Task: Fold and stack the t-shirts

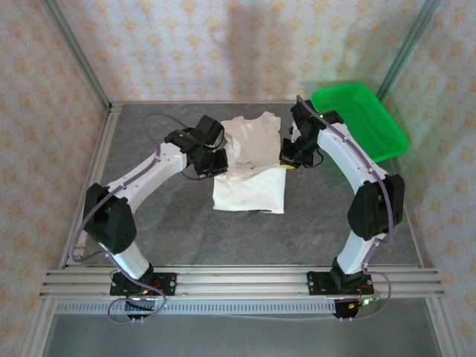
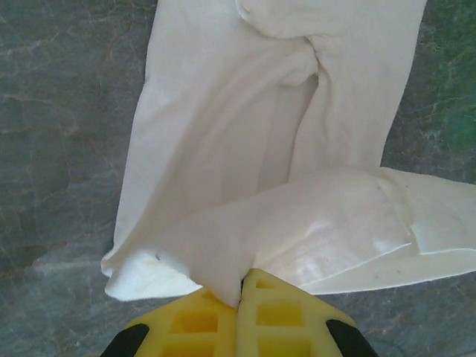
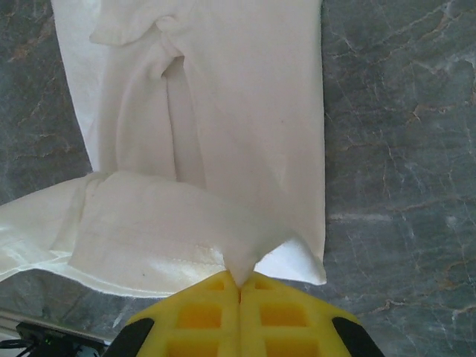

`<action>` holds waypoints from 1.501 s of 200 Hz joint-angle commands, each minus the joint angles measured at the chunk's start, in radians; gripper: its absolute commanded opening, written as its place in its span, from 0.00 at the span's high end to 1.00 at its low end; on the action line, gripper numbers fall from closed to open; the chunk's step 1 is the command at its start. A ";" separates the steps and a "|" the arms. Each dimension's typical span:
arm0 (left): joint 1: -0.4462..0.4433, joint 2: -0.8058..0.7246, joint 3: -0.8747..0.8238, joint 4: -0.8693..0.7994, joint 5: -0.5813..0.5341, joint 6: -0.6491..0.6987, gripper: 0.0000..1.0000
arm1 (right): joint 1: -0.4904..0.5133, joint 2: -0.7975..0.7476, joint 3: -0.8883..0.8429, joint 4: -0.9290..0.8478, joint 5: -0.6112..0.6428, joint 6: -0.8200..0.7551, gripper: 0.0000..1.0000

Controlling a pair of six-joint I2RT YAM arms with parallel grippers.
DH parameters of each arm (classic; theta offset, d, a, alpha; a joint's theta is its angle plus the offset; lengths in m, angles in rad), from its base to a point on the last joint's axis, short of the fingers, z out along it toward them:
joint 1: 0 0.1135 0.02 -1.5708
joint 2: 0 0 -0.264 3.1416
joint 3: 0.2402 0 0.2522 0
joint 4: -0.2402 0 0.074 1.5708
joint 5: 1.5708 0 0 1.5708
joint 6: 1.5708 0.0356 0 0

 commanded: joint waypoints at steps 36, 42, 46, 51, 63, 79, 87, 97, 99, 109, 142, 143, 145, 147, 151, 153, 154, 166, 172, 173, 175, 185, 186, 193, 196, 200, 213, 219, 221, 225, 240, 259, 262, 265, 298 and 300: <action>0.050 0.095 0.073 -0.001 0.009 0.094 1.00 | -0.013 0.087 0.054 0.025 0.024 -0.011 1.00; 0.056 0.107 0.077 0.001 0.011 0.100 1.00 | -0.017 0.096 0.054 0.029 0.025 -0.009 1.00; 0.060 0.115 0.081 0.000 0.013 0.105 1.00 | -0.019 0.101 0.054 0.033 0.023 -0.010 1.00; 0.067 0.126 0.085 0.003 0.017 0.109 1.00 | -0.022 0.110 0.055 0.036 0.022 -0.010 1.00; 0.075 0.150 0.097 0.007 0.025 0.118 1.00 | -0.027 0.130 0.064 0.041 0.026 -0.010 1.00; 0.087 0.183 0.125 0.004 0.032 0.132 1.00 | -0.034 0.157 0.086 0.041 0.028 -0.015 1.00; 0.091 0.199 0.140 0.001 0.036 0.138 1.00 | -0.038 0.173 0.096 0.043 0.027 -0.015 1.00; 0.097 0.216 0.155 0.001 0.042 0.143 1.00 | -0.042 0.193 0.106 0.044 0.021 -0.017 1.00; 0.098 0.215 0.158 0.000 0.044 0.144 1.00 | -0.043 0.196 0.109 0.044 0.022 -0.017 1.00; 0.103 0.257 0.173 0.001 0.047 0.150 1.00 | -0.043 0.214 0.117 0.046 0.025 -0.017 1.00; 0.113 0.322 0.232 0.000 0.060 0.169 1.00 | -0.049 0.277 0.155 0.048 0.033 -0.017 1.00; 0.113 0.324 0.233 -0.001 0.060 0.170 1.00 | -0.048 0.279 0.157 0.048 0.034 -0.017 1.00; 0.114 0.327 0.237 -0.003 0.061 0.172 1.00 | -0.048 0.281 0.160 0.047 0.035 -0.017 1.00; 0.114 0.330 0.240 -0.004 0.062 0.171 1.00 | -0.049 0.286 0.163 0.047 0.035 -0.017 1.00; 0.117 0.336 0.244 -0.004 0.062 0.173 1.00 | -0.049 0.291 0.164 0.048 0.038 -0.018 1.00; 0.117 0.338 0.247 -0.004 0.062 0.174 1.00 | -0.049 0.294 0.165 0.049 0.039 -0.018 1.00; 0.117 0.339 0.248 -0.004 0.062 0.174 1.00 | -0.049 0.295 0.166 0.049 0.039 -0.018 1.00; 0.123 0.353 0.259 -0.004 0.062 0.175 1.00 | -0.052 0.313 0.177 0.049 0.043 -0.019 1.00; 0.125 0.359 0.262 -0.004 0.062 0.176 1.00 | -0.054 0.321 0.183 0.049 0.044 -0.018 1.00; 0.126 0.360 0.262 -0.004 0.062 0.176 1.00 | -0.054 0.323 0.184 0.050 0.045 -0.018 1.00; 0.127 0.362 0.261 -0.004 0.062 0.176 1.00 | -0.055 0.326 0.185 0.049 0.044 -0.018 1.00; 0.132 0.371 0.263 0.001 0.062 0.176 1.00 | -0.055 0.340 0.193 0.053 0.046 -0.017 1.00; 0.132 0.372 0.264 0.002 0.062 0.176 1.00 | -0.056 0.341 0.194 0.053 0.046 -0.018 1.00; 0.135 0.378 0.266 0.005 0.064 0.176 1.00 | -0.057 0.352 0.199 0.055 0.044 -0.016 1.00; 0.137 0.381 0.266 0.006 0.065 0.176 1.00 | -0.057 0.357 0.202 0.055 0.042 -0.017 1.00; 0.138 0.385 0.266 0.009 0.066 0.175 1.00 | -0.057 0.363 0.205 0.056 0.042 -0.018 1.00; 0.142 0.398 0.277 0.014 0.069 0.176 1.00 | -0.060 0.382 0.220 0.055 0.040 -0.016 1.00; 0.143 0.405 0.283 0.017 0.071 0.177 1.00 | -0.062 0.390 0.225 0.055 0.040 -0.014 1.00; 0.143 0.407 0.287 0.017 0.071 0.177 1.00 | -0.062 0.393 0.227 0.056 0.041 -0.013 1.00; 0.143 0.412 0.291 0.017 0.072 0.180 1.00 | -0.065 0.398 0.231 0.057 0.040 -0.011 1.00; 0.145 0.443 0.321 0.012 0.087 0.185 1.00 | -0.071 0.421 0.250 0.064 0.035 0.003 1.00; 0.149 0.475 0.358 0.006 0.096 0.180 0.99 | -0.080 0.459 0.292 0.065 0.014 0.016 0.95; 0.149 0.477 0.362 0.007 0.097 0.178 0.98 | -0.081 0.465 0.302 0.063 0.010 0.018 0.93; 0.150 0.480 0.367 0.008 0.097 0.177 0.97 | -0.082 0.471 0.311 0.060 0.009 0.019 0.91; 0.170 0.473 0.412 0.011 0.091 0.138 0.63 | -0.100 0.510 0.407 0.064 -0.003 0.046 0.67; 0.172 0.470 0.414 0.011 0.091 0.135 0.61 | -0.102 0.510 0.412 0.066 -0.004 0.049 0.66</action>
